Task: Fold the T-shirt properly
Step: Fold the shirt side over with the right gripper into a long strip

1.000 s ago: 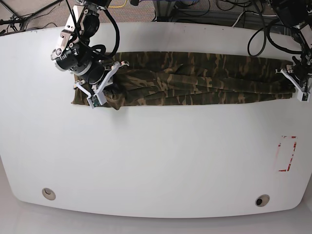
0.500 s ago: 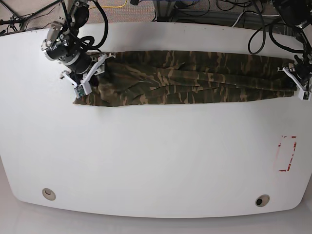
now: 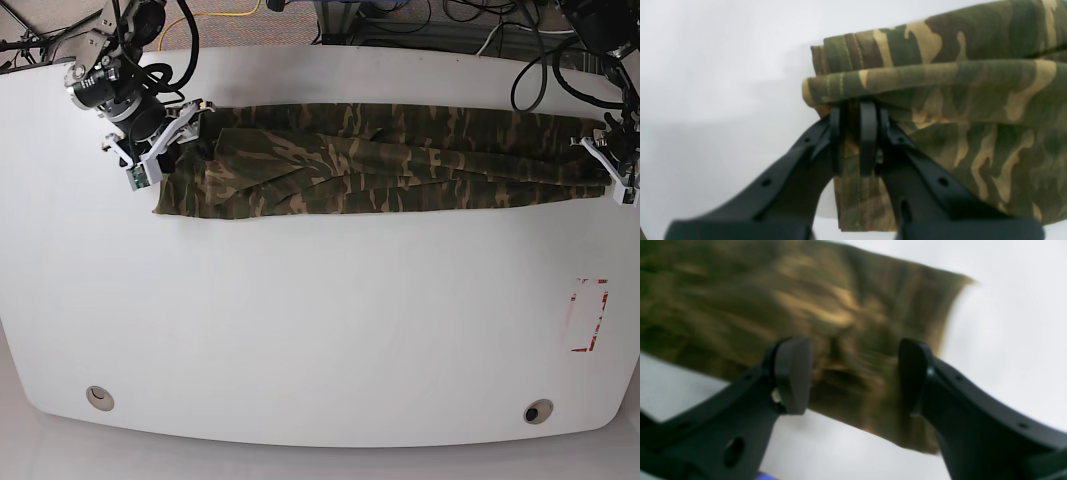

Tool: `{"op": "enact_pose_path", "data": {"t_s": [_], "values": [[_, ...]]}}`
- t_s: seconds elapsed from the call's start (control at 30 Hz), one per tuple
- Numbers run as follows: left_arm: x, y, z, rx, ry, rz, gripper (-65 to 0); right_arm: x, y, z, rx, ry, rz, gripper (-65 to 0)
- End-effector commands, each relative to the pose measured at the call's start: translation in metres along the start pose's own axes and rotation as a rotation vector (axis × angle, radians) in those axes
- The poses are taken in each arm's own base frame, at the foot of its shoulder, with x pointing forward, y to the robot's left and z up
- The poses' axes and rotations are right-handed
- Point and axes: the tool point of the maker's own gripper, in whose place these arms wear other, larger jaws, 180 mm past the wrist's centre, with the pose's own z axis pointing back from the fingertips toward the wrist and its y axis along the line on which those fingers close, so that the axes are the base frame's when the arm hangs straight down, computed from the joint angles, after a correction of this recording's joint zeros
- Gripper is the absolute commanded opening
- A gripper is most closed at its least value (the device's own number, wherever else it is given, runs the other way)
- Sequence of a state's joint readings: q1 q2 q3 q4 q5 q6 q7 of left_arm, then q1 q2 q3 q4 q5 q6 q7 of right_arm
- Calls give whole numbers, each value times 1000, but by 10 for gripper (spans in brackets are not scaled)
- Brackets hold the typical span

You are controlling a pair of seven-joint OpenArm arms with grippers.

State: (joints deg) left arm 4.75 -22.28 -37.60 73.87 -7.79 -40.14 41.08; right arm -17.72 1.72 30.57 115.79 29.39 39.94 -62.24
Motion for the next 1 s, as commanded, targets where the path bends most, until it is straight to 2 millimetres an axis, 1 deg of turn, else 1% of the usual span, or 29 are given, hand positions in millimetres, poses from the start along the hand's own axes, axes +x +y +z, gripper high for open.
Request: {"op": "enact_pose_path", "data": {"t_s": [0.0,0.03,0.13,0.23,0.3,0.37,0.4,0.43,0.57,0.67,0.77,0.8,0.87,0.97], "values": [[5,12,6,31,7,-21,-600,22,17,6,90,-113,-26,-308],[5,12,6,31,7,-21,-600,24,21,6,112,-127,-36,-320],[5,12,6,31,7,-21,-600,31,38,6,189,-168,-59,-385],[5,12,6,31,7,-21,-600,35,56,-2,242,-163,-30,-474],[5,12,6,31,7,-21,-600,32,60,-10,244,-133,-7,-528],[4,12,6,29,8,-19,-600,21,62,-23,233,-79,-1,-571],[4,12,6,29,8,-19,-600,17,62,-26,229,-60,2,-579],[4,12,6,29,8,-19,-600,14,59,-35,206,-40,16,-585],[4,12,6,29,8,-19,-600,1,55,-51,164,-1,44,-585],[4,12,5,28,8,-18,-600,-11,45,-60,128,34,56,-585],[5,12,6,29,7,-18,-600,-20,35,-61,89,68,68,-585],[5,11,6,28,6,-18,-600,-24,29,-60,69,80,66,-585],[6,11,5,27,2,-16,-600,-27,19,-58,37,92,61,-585],[10,12,6,29,-7,-19,-600,-32,10,-56,11,108,56,-585]]}}
